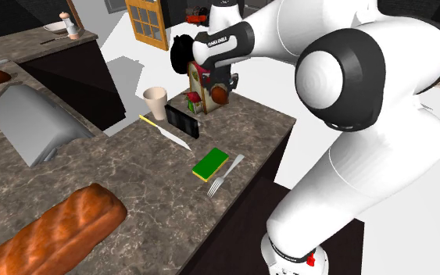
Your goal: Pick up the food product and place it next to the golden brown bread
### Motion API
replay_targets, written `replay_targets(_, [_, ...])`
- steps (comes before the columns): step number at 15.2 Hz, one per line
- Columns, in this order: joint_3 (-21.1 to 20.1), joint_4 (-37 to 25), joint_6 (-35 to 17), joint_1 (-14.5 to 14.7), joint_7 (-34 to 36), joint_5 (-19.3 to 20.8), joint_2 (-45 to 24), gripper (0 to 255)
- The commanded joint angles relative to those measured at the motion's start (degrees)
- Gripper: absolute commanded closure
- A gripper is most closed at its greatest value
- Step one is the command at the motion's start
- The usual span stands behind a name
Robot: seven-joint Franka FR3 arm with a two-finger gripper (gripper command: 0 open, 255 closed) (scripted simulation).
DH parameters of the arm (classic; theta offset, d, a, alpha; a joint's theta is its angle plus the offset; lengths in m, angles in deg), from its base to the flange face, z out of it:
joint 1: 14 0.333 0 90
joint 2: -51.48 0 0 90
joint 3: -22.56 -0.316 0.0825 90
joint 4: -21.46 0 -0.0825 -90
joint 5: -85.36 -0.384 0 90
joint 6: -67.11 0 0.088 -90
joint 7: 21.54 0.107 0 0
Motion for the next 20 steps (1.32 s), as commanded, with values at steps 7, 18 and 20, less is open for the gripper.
replay_targets(7, [-0.3, -4.6, 6.2, 0.1, 0.1, 0.2, 1.6, 255])
replay_targets(18, [-4.7, -1.8, 10.8, 2.2, 7.3, 2.1, 8.8, 255])
replay_targets(20, [-6.6, 0.5, 11.1, 3.0, 10.1, 2.4, 11.1, 255])
